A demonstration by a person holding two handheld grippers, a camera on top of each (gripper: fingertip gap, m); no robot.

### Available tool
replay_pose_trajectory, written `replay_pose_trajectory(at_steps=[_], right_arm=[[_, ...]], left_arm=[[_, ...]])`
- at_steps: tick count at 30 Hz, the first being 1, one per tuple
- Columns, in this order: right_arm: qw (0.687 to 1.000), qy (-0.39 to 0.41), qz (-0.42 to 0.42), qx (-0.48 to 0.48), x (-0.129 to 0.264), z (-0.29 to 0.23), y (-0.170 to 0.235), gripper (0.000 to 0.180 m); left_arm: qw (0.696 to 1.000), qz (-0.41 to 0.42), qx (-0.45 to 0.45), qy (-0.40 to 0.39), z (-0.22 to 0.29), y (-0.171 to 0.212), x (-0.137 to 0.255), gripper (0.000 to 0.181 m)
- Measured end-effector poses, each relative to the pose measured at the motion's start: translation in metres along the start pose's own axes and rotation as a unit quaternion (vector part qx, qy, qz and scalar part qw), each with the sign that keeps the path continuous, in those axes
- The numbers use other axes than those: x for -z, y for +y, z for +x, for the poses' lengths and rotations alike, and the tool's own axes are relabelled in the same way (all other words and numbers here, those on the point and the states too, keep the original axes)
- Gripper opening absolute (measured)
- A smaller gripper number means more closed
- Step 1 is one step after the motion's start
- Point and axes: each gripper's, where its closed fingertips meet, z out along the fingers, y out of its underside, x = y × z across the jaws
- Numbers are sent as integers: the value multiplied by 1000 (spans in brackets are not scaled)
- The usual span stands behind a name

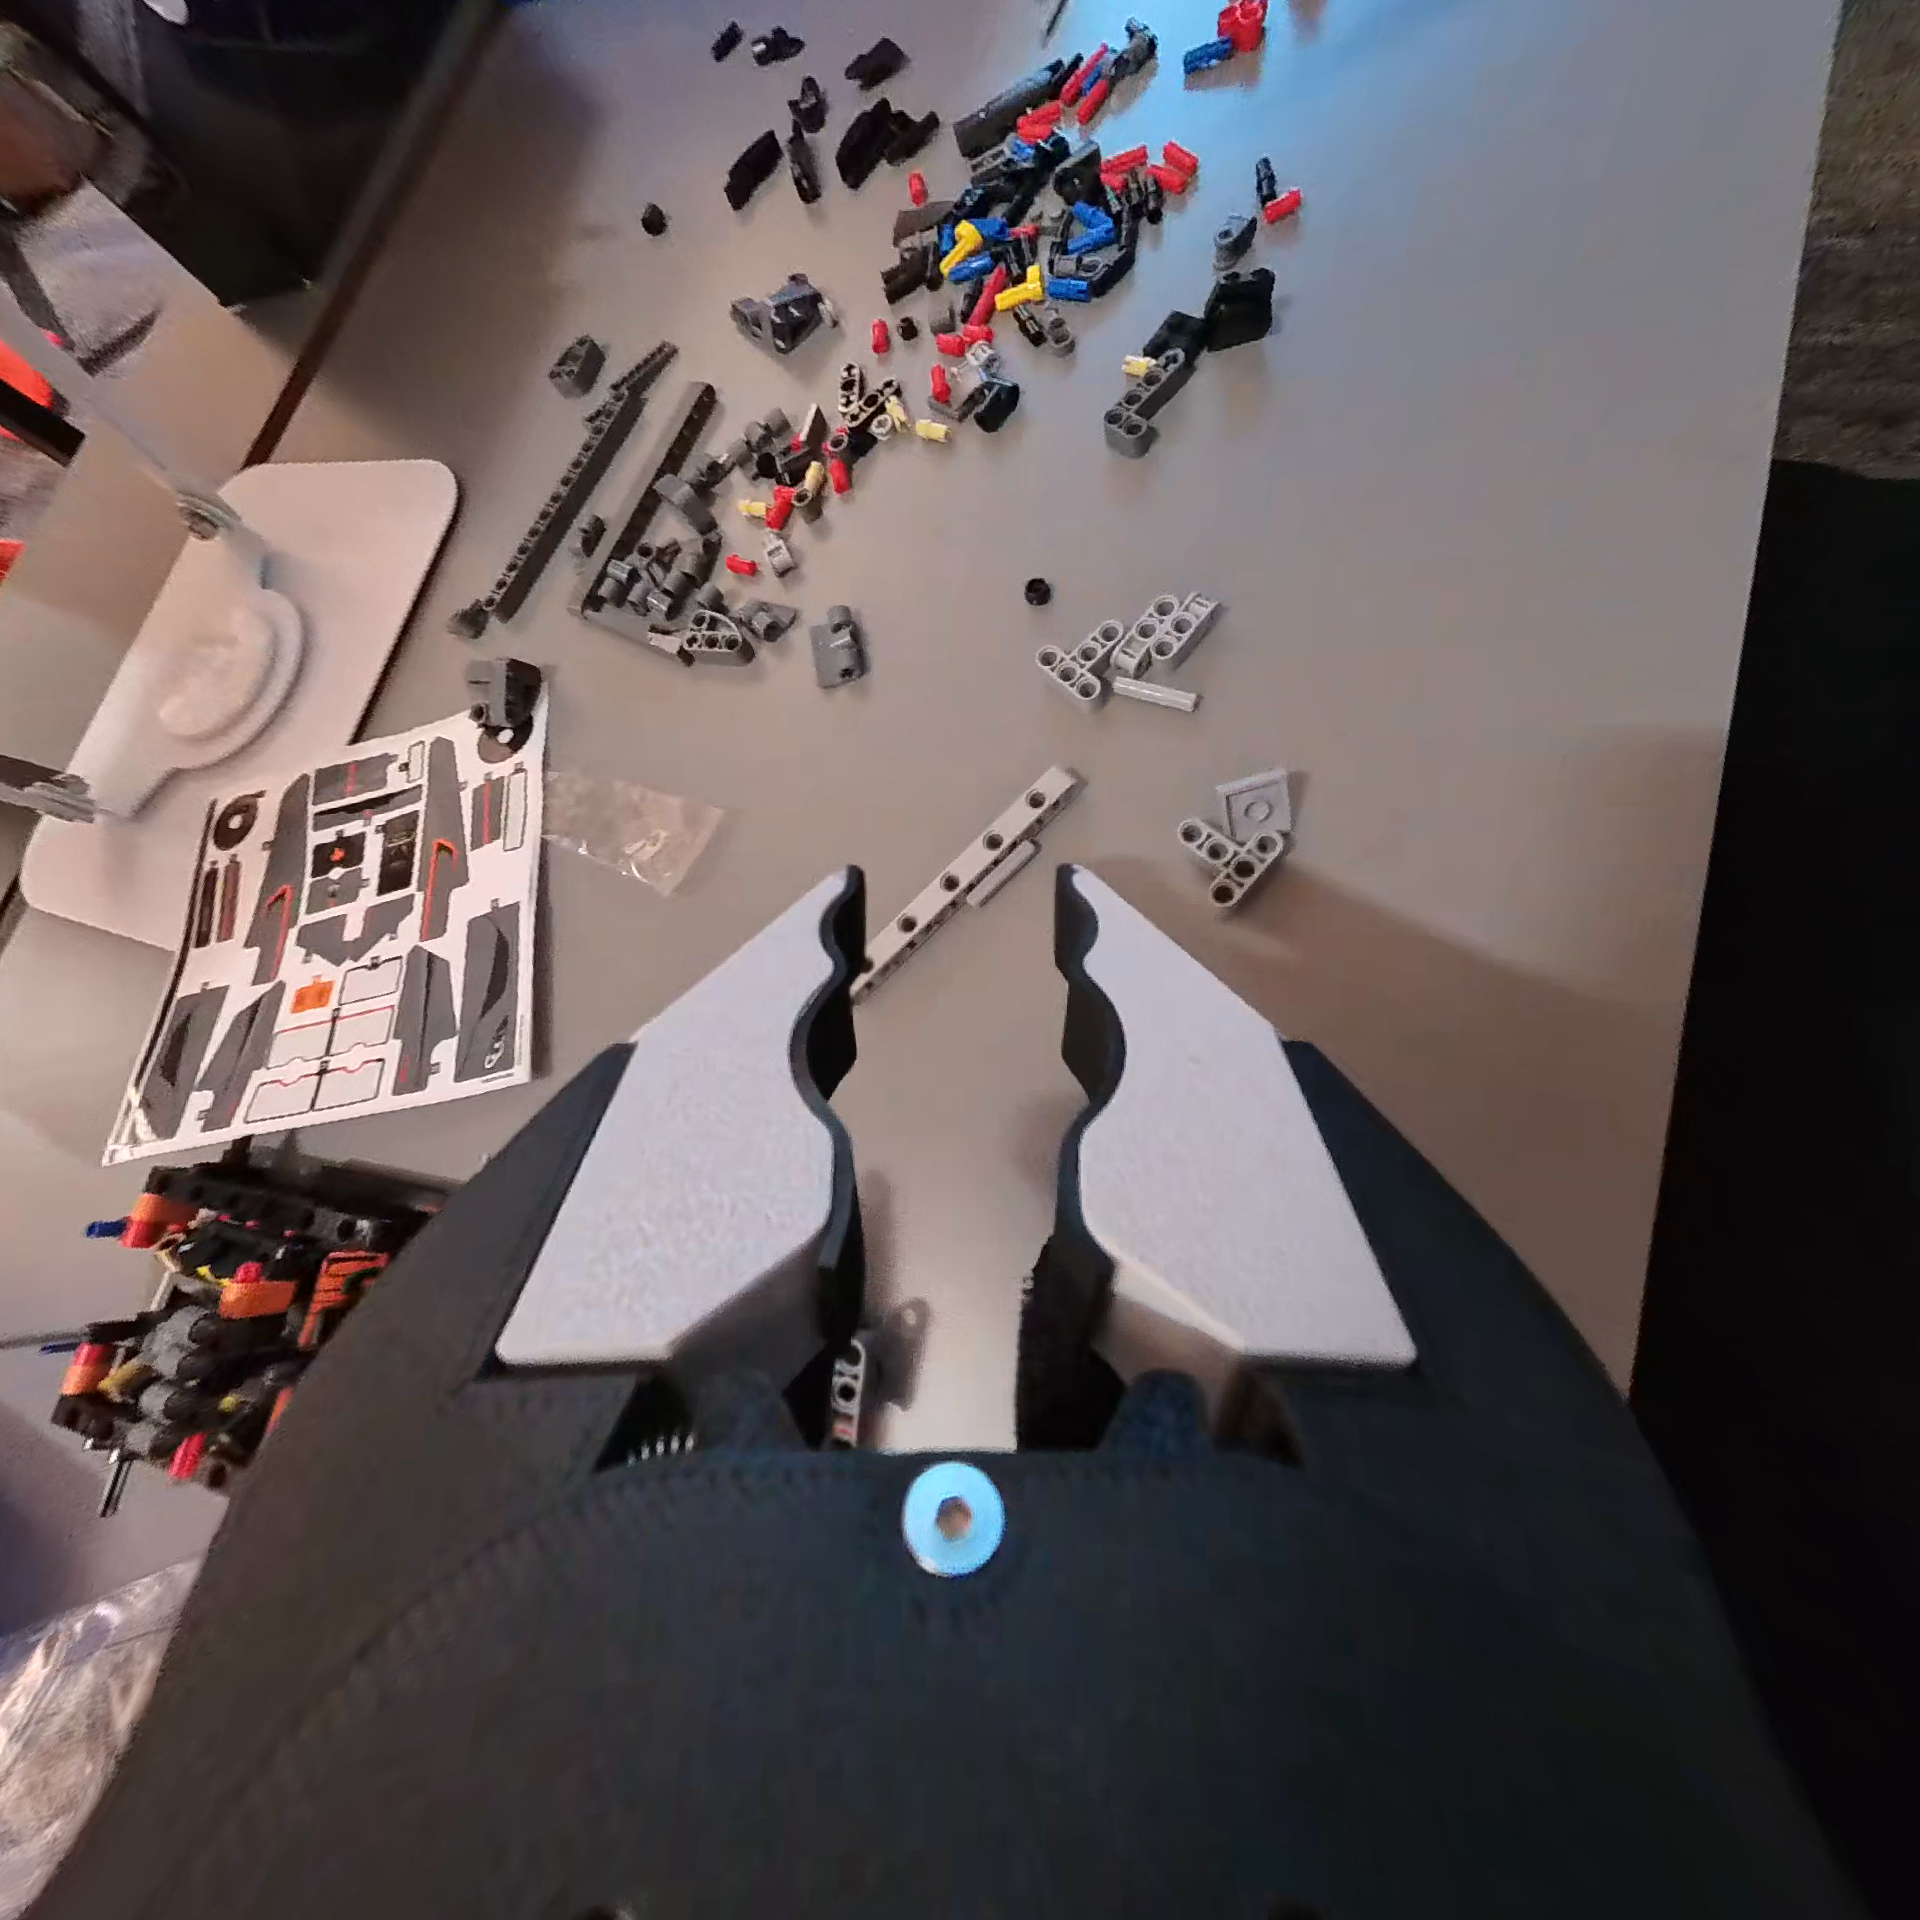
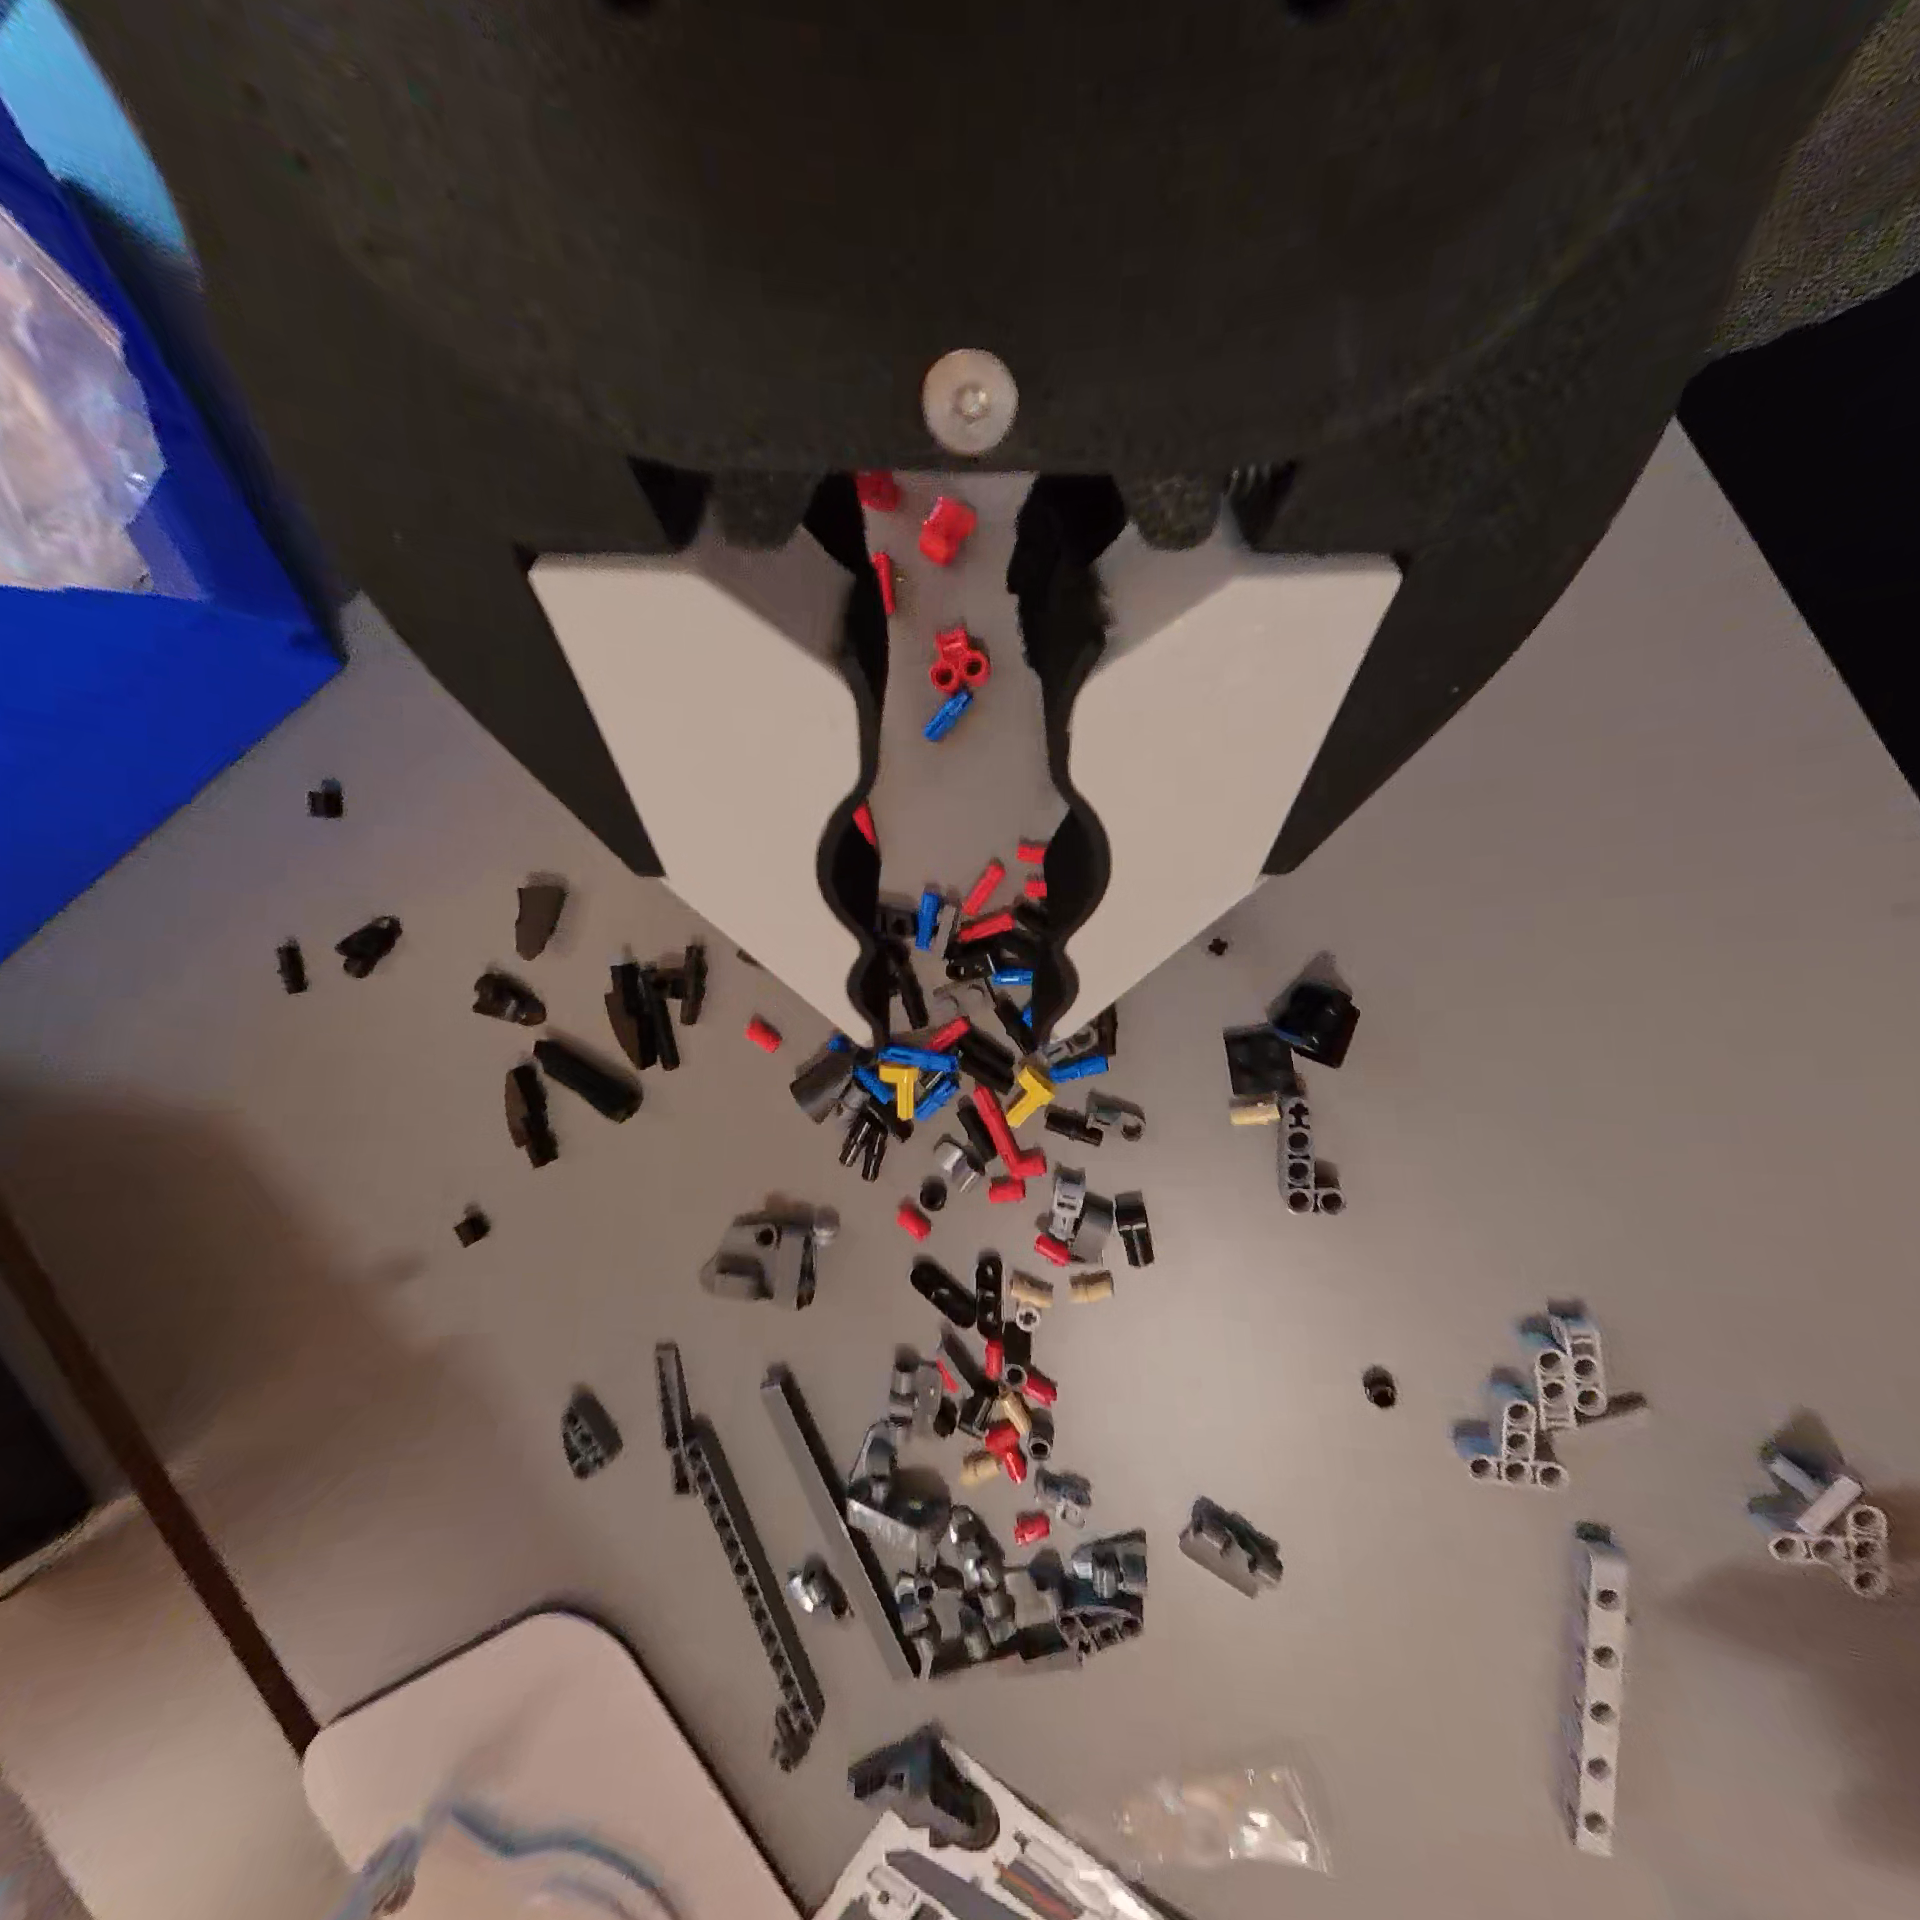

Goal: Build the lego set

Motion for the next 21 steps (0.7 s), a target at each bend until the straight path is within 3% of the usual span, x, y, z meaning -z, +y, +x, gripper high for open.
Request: replay_pose_trajectory(at_steps=[9,13,17,21], right_arm=[[999,-32,-15,19,-35,-5,-5,23],[1000,-7,-19,13,-15,13,-2,20],[999,-6,-43,-3,11,20,28,19],[999,-24,-48,-5,10,4,46,20]], left_arm=[[1000,-12,5,18,26,5,-17,32],[1000,-14,5,18,33,9,-22,33],[1000,-9,10,18,32,10,-21,34],[999,1,20,34,36,7,-26,33]])
